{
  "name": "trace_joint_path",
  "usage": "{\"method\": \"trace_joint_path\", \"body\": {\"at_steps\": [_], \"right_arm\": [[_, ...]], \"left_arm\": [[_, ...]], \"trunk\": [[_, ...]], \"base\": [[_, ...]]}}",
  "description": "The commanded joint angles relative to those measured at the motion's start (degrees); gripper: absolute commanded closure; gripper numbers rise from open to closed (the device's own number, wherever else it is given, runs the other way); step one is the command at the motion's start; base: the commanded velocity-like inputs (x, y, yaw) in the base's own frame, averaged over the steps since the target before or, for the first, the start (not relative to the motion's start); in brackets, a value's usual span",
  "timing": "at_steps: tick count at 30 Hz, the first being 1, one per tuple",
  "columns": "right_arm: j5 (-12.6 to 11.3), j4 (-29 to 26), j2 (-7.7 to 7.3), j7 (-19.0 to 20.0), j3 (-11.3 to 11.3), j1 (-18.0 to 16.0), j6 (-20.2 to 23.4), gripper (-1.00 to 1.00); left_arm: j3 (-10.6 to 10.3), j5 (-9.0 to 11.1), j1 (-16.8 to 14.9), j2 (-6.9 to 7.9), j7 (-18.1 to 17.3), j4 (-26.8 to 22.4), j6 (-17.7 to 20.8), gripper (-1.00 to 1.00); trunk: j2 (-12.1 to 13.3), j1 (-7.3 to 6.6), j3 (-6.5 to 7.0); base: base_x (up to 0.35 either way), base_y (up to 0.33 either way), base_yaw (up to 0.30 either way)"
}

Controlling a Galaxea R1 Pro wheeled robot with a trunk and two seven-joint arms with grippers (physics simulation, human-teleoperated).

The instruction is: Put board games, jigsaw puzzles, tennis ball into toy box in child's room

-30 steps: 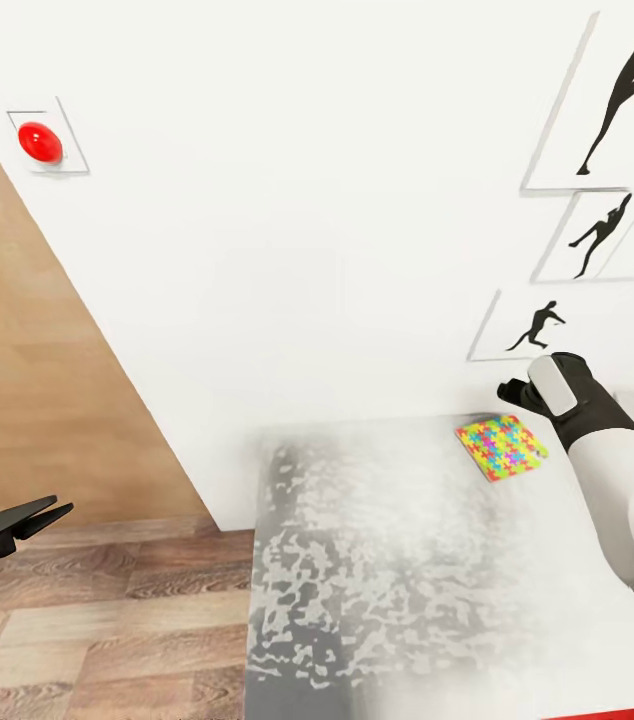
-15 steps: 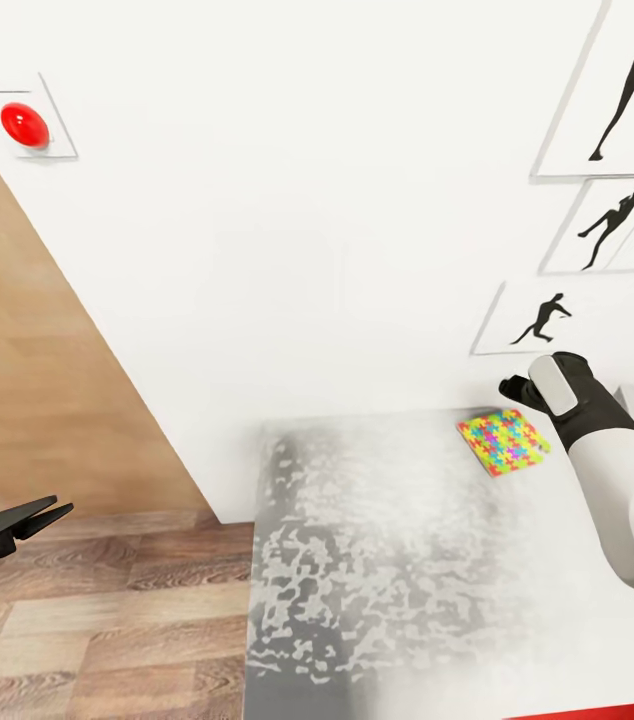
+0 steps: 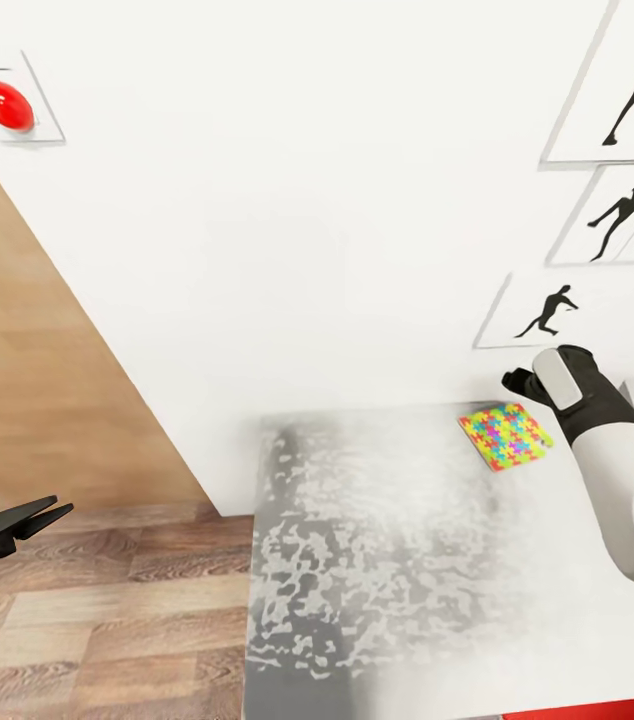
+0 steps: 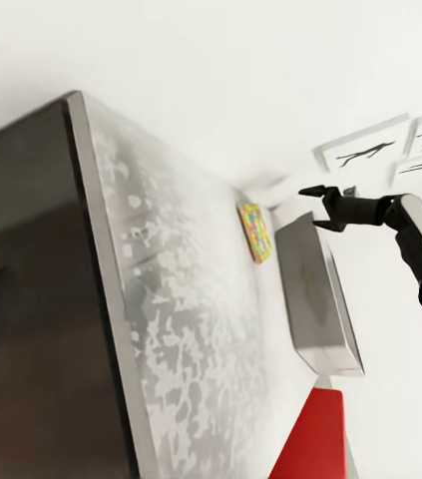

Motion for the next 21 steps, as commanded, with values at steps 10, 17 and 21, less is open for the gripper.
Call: {"method": "trace_joint_path", "body": {"at_steps": [10, 17, 21], "right_arm": [[-0.6, -1.0, -0.08, -0.5, 0.1, -0.3, 0.2, -1.00], [-0.6, -1.7, -0.09, -0.5, 0.1, -0.3, 0.3, -1.00], [-0.6, -1.9, -0.07, -0.5, 0.1, -0.3, 0.3, -1.00]], "left_arm": [[0.0, -0.1, 0.0, 0.07, -0.2, 0.1, 0.6, -1.00], [0.0, -0.1, 0.0, 0.06, -0.2, 0.1, 0.6, -1.00], [0.0, -0.1, 0.0, 0.07, -0.2, 0.1, 0.6, -1.00]], "trunk": [[-0.1, 0.02, -1.03], [-0.1, 0.02, -1.68], [-0.1, 0.02, -2.06]], "base": [[0.000, 0.000, 0.000], [0.000, 0.000, 0.000], [0.000, 0.000, 0.000]]}}
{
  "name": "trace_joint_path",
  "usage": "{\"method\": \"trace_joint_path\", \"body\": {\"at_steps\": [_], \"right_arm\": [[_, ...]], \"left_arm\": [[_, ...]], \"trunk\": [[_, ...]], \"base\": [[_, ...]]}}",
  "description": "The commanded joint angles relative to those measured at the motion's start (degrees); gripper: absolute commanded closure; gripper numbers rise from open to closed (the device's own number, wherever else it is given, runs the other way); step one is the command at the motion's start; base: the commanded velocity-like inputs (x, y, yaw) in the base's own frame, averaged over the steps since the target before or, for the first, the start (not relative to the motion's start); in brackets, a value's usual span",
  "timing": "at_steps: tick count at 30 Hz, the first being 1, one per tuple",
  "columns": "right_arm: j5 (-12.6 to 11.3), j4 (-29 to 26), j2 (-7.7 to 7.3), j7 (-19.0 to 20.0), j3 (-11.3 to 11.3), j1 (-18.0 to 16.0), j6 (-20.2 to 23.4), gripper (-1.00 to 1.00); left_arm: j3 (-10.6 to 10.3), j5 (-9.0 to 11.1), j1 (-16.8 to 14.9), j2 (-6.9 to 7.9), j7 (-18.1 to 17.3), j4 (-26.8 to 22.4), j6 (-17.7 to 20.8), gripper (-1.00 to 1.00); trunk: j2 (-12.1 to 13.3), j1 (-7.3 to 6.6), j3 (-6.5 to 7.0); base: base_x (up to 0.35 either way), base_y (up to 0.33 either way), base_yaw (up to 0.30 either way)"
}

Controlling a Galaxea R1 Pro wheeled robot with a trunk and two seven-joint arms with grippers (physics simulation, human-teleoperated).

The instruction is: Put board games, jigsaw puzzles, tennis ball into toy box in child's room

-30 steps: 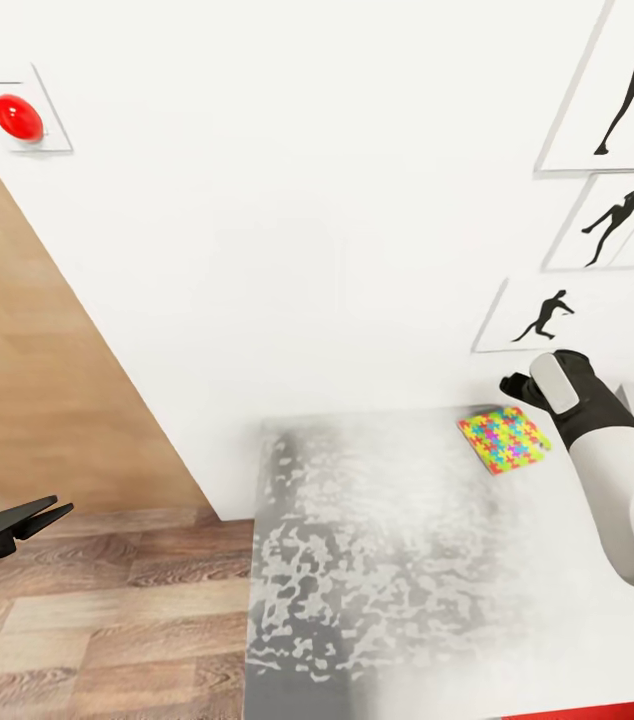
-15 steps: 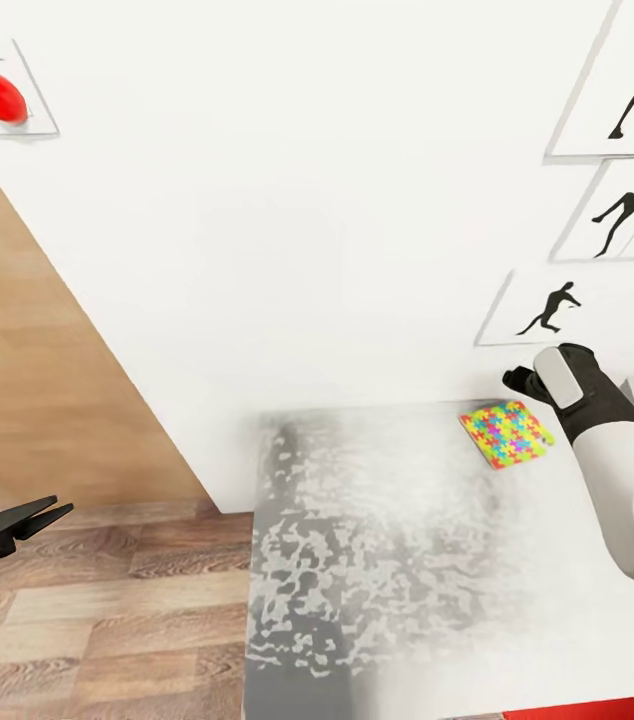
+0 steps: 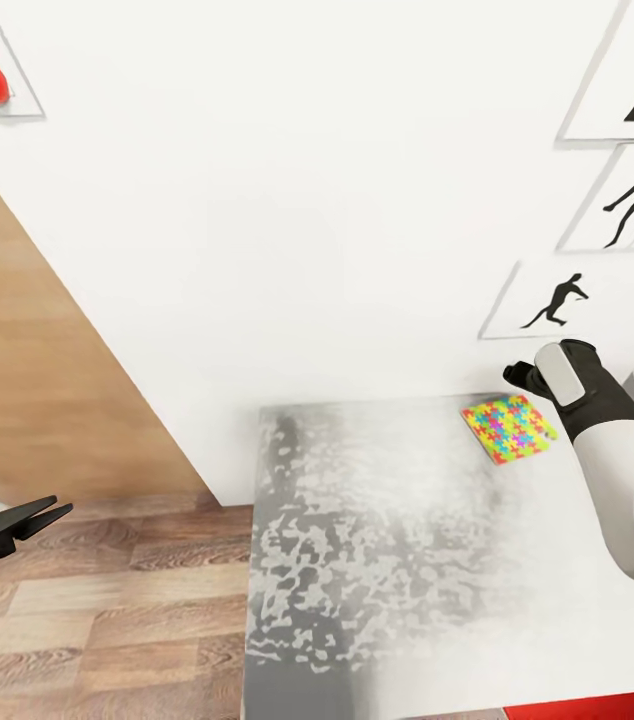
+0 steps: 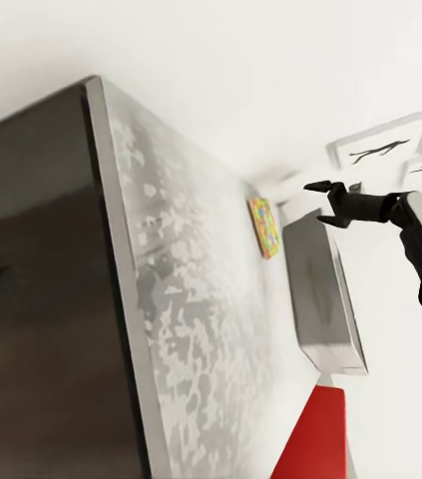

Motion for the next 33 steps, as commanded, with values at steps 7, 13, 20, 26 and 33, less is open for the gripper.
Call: {"method": "trace_joint_path", "body": {"at_steps": [7, 13, 20, 26, 33], "right_arm": [[-0.5, -0.2, 0.01, -0.5, 0.0, 0.0, 0.1, -1.00], [-0.5, -0.5, -0.06, -0.5, 0.0, 0.0, 0.2, -1.00], [-0.5, -0.6, -0.11, -0.5, 0.0, -0.1, 0.4, -1.00], [-0.5, -0.6, -0.08, -0.5, 0.0, -0.3, 0.5, -1.00], [-0.5, -0.6, -0.11, -0.5, 0.1, -0.8, 0.6, -1.00]], "left_arm": [[0.0, -0.1, 0.0, 0.02, -0.2, 0.0, 0.6, -1.00], [0.0, -0.1, 0.0, 0.04, -0.2, 0.0, 0.6, -1.00], [0.0, -0.1, 0.0, 0.04, -0.2, 0.0, 0.6, -1.00], [0.0, -0.1, 0.0, 0.04, -0.2, 0.0, 0.6, -1.00], [0.0, -0.1, 0.0, 0.04, -0.2, 0.0, 0.6, -1.00]], "trunk": [[-0.1, 0.02, -0.74], [-0.1, 0.02, -1.30], [-0.1, 0.02, -1.96], [-0.1, 0.02, -2.53], [-0.1, 0.02, -3.19]], "base": [[0.000, 0.000, 0.000], [0.000, 0.000, 0.000], [0.000, 0.000, 0.000], [0.000, 0.000, 0.000], [0.000, 0.000, 0.000]]}}
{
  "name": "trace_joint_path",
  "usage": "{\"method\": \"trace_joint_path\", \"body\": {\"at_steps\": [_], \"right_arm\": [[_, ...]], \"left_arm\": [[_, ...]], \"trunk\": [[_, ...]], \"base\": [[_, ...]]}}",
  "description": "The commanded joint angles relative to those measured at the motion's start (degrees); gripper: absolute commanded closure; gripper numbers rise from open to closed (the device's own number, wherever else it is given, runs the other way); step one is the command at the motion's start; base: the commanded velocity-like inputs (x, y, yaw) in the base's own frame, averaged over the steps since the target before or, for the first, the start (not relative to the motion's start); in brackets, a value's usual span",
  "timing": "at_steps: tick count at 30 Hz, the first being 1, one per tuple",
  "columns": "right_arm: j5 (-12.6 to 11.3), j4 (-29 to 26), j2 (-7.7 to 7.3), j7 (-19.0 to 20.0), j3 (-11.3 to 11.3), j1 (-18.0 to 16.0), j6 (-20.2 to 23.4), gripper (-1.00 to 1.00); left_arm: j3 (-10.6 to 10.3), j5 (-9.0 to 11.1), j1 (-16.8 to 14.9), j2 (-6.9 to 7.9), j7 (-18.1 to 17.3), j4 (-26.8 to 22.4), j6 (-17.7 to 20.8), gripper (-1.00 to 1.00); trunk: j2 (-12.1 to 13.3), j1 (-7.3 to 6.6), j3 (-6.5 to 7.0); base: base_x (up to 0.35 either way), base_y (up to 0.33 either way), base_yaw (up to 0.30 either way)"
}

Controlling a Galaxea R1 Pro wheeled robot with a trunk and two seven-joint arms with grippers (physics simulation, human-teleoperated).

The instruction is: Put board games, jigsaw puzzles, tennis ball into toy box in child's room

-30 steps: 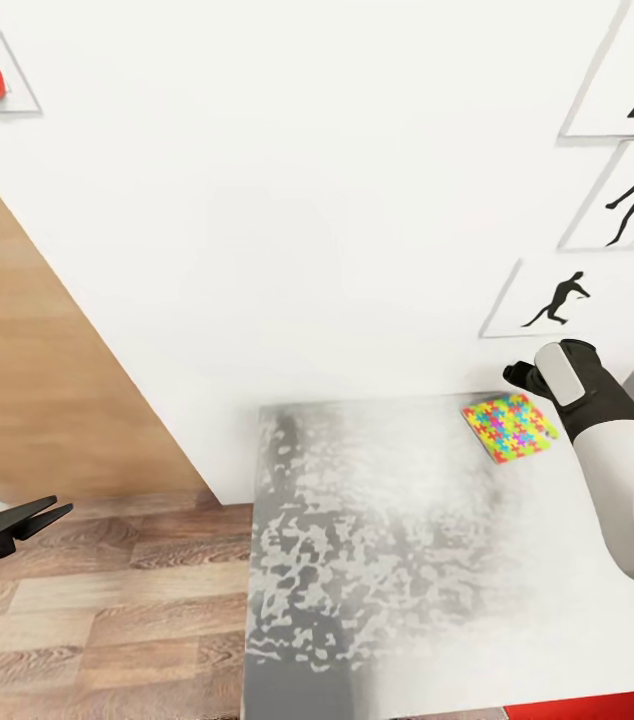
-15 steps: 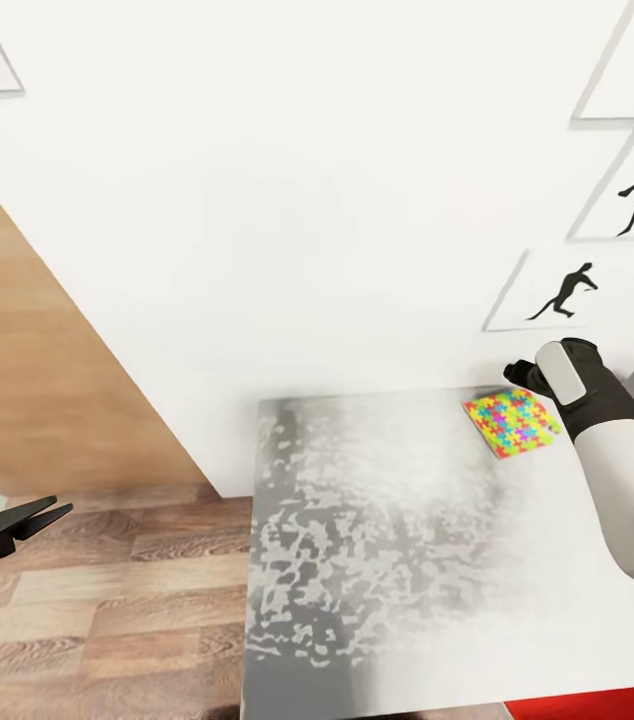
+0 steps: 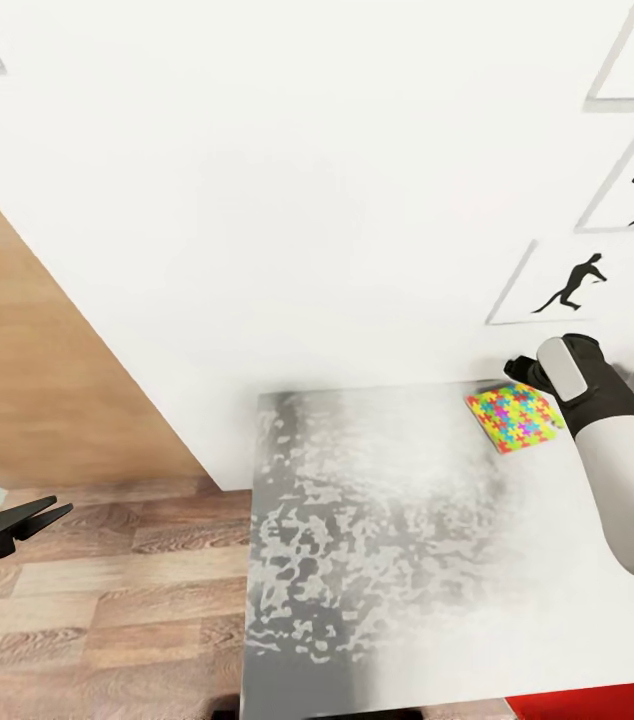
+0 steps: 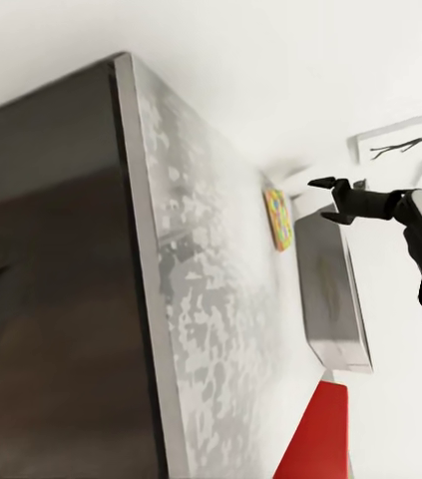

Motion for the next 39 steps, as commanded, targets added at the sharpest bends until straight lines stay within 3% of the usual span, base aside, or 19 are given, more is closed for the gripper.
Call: {"method": "trace_joint_path", "body": {"at_steps": [1, 25, 39], "right_arm": [[-0.6, -0.1, -0.02, -0.5, 0.0, -0.1, 0.1, -1.00], [-0.4, -0.4, -0.04, -0.6, 0.3, -3.0, 0.6, -1.00], [3.9, -0.5, 0.10, -0.7, 1.7, -4.9, 1.2, -1.00]], "left_arm": [[0.0, -0.1, 0.0, 0.01, -0.2, 0.0, 0.6, -1.00], [0.0, -0.1, 0.0, 0.01, -0.2, 0.0, 0.6, -1.00], [0.0, -0.1, 0.0, 0.01, -0.2, 0.0, 0.6, -1.00]], "trunk": [[-0.1, 0.02, -0.17], [-0.1, 0.02, -2.43], [-0.1, 0.02, -3.75]], "base": [[0.000, 0.000, 0.000], [0.000, 0.000, 0.000], [0.000, 0.000, 0.000]]}}
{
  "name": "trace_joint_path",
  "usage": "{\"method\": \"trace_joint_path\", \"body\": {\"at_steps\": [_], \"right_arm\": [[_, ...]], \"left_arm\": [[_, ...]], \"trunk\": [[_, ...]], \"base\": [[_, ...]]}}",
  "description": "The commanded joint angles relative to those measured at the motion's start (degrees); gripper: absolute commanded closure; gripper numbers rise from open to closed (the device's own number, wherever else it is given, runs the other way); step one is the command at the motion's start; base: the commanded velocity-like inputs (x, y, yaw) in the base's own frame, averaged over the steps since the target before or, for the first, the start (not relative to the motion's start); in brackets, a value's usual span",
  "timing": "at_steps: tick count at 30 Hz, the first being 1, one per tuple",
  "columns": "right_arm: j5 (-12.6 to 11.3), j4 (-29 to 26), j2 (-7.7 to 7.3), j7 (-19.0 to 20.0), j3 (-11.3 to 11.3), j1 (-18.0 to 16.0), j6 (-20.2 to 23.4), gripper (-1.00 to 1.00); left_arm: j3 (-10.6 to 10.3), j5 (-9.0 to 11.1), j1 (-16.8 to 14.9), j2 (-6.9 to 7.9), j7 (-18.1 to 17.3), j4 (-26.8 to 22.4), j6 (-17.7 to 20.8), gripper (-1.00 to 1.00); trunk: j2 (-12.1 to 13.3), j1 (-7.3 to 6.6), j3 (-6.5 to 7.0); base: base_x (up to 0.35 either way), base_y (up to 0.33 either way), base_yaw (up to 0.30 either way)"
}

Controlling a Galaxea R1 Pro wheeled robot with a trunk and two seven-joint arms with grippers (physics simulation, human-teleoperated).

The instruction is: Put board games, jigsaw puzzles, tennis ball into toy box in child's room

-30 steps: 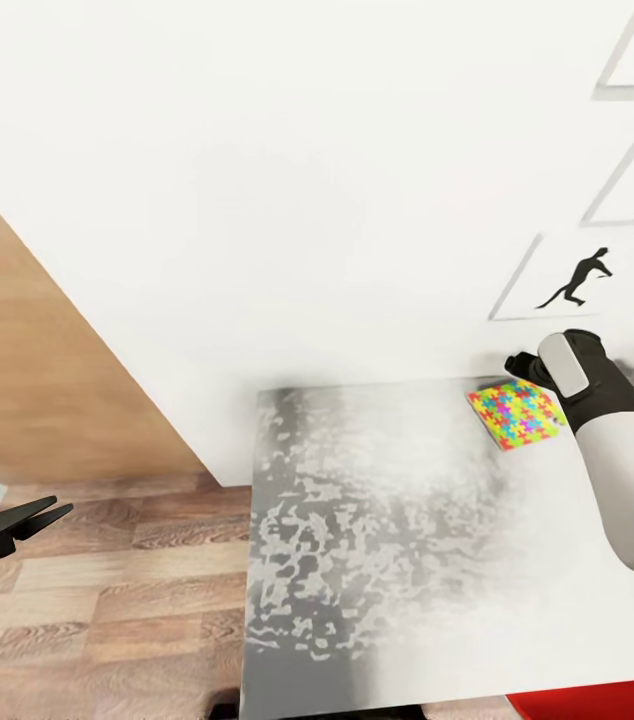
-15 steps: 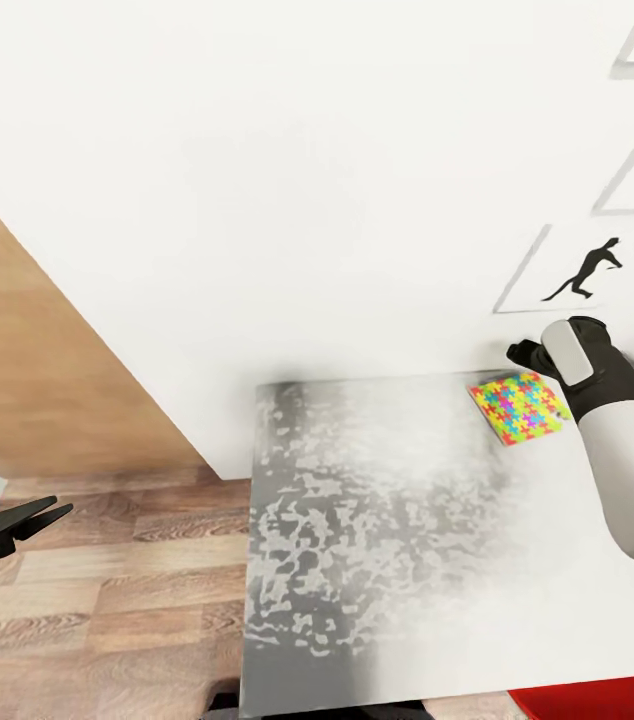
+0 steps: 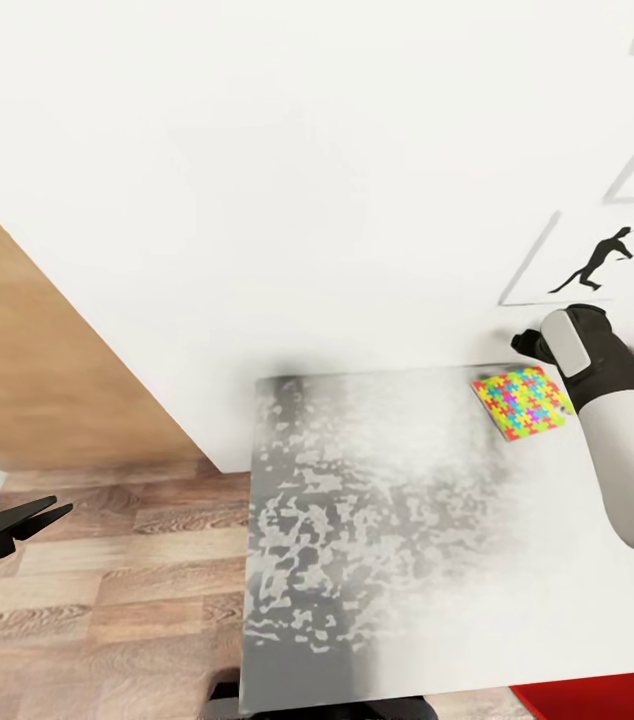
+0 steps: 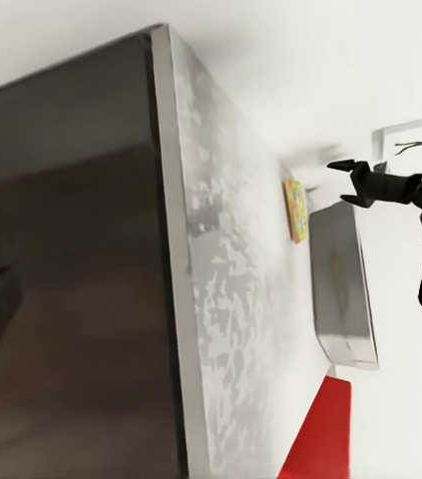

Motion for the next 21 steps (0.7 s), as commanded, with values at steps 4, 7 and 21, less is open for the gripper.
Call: {"method": "trace_joint_path", "body": {"at_steps": [4, 7, 21], "right_arm": [[-0.2, -0.1, -0.12, -0.5, 0.3, -0.2, 0.2, -1.00], [-0.1, 0.0, -0.19, -0.4, 0.3, -0.2, 0.2, -1.00], [0.0, 0.1, -0.19, -0.3, 0.4, -0.2, 0.1, -1.00]], "left_arm": [[0.0, -0.1, 0.0, 0.01, -0.2, 0.0, 0.6, -1.00], [0.0, -0.1, 0.0, 0.01, -0.2, 0.0, 0.6, -1.00], [0.0, -0.1, 0.0, 0.01, -0.2, 0.0, 0.6, -1.00]], "trunk": [[-0.1, 0.02, -0.45], [-0.1, 0.02, -0.73], [-0.1, 0.02, -2.05]], "base": [[0.000, 0.000, 0.000], [0.000, 0.000, 0.000], [0.000, 0.000, 0.000]]}}
